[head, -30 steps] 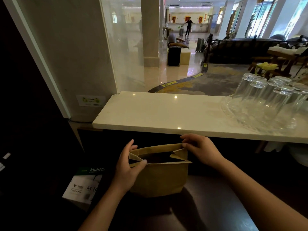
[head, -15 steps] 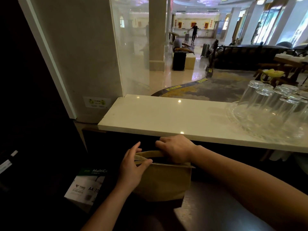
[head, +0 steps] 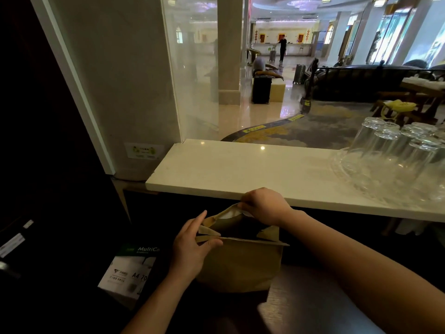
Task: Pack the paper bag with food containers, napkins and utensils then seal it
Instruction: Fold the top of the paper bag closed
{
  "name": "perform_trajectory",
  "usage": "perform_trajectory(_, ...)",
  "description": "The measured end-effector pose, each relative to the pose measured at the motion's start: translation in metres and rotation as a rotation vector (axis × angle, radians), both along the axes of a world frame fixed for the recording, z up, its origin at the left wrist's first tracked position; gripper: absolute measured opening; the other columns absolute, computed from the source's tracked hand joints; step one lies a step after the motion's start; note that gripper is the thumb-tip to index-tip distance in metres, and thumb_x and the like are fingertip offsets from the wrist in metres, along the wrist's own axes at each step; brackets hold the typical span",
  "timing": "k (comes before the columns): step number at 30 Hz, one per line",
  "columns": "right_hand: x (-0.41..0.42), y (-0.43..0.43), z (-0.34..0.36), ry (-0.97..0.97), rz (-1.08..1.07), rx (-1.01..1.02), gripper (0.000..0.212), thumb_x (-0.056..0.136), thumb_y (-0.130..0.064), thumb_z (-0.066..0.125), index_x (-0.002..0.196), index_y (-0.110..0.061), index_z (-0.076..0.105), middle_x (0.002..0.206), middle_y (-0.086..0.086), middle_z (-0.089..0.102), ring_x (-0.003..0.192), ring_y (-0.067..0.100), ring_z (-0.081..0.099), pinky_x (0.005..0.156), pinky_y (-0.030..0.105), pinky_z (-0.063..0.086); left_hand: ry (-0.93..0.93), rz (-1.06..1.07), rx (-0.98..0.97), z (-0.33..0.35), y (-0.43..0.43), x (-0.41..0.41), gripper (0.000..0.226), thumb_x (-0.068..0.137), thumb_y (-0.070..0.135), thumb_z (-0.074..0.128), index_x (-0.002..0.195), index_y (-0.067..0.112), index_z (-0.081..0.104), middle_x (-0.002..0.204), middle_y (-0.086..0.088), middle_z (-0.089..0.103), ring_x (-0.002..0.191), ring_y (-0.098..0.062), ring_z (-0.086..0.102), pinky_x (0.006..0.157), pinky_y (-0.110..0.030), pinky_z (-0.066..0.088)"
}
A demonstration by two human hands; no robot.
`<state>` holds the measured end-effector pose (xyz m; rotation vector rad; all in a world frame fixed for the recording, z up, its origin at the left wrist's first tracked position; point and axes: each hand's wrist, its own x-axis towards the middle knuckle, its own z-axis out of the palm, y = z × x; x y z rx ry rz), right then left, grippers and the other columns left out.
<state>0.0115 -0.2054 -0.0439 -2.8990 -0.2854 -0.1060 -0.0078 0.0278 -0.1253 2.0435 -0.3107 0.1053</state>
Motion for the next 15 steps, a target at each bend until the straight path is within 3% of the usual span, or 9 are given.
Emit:
perform_trajectory(4,0.005,0.007,0.002,0.034,-0.037,0.041,0.028,0.096,-0.041,0.051,0.109,-0.021,0.066,0.099,0.0,0.069,0.09,0.021,0.064,0.073,0.037,0.055,0.02,0.067,-0.01,0.001,-0.002,0.003,0.08,0.071,0.031,0.084,0.14,0.036,0.045,0.133,0.004,0.054,0.119,-0.014,0.051,0.094,-0.029,0.044)
perform_trajectory(8,0.002,0.026,0.0,-0.126,0.187,-0.176,0.049,0.089,-0.045,0.059,0.135,-0.033,0.047,0.117,-0.003,0.062,0.1,0.02,0.062,0.072,0.038,0.057,0.018,0.066,0.027,0.002,-0.004,0.004,0.083,0.072,0.035,0.084,0.143,0.035,0.042,0.137,-0.001,0.054,0.122,-0.017,0.051,0.097,-0.03,0.042)
perform_trajectory(10,0.002,0.041,0.0,-0.155,0.285,-0.201,0.044,0.09,-0.048,0.057,0.131,-0.033,0.051,0.115,-0.003,0.063,0.098,0.02,0.063,0.069,0.038,0.056,0.015,0.071,0.028,0.001,-0.005,0.004,0.083,0.072,0.037,0.083,0.143,0.032,0.042,0.139,-0.001,0.053,0.123,-0.018,0.05,0.096,-0.029,0.042)
perform_trajectory(12,0.005,0.053,-0.001,-0.165,0.329,-0.161,0.029,0.093,-0.046,0.055,0.114,-0.028,0.063,0.102,-0.001,0.067,0.089,0.022,0.066,0.063,0.035,0.053,0.018,0.085,0.02,0.0,-0.004,0.003,0.083,0.071,0.037,0.084,0.143,0.031,0.043,0.139,-0.001,0.053,0.123,-0.018,0.05,0.096,-0.03,0.043)
perform_trajectory(15,0.008,0.063,0.0,-0.089,0.219,-0.034,0.03,0.097,-0.047,0.049,0.097,-0.024,0.069,0.086,-0.001,0.071,0.077,0.021,0.065,0.061,0.035,0.053,0.036,0.1,0.009,-0.001,-0.003,0.003,0.086,0.069,0.035,0.086,0.143,0.033,0.043,0.131,0.001,0.057,0.118,-0.018,0.053,0.096,-0.035,0.046)
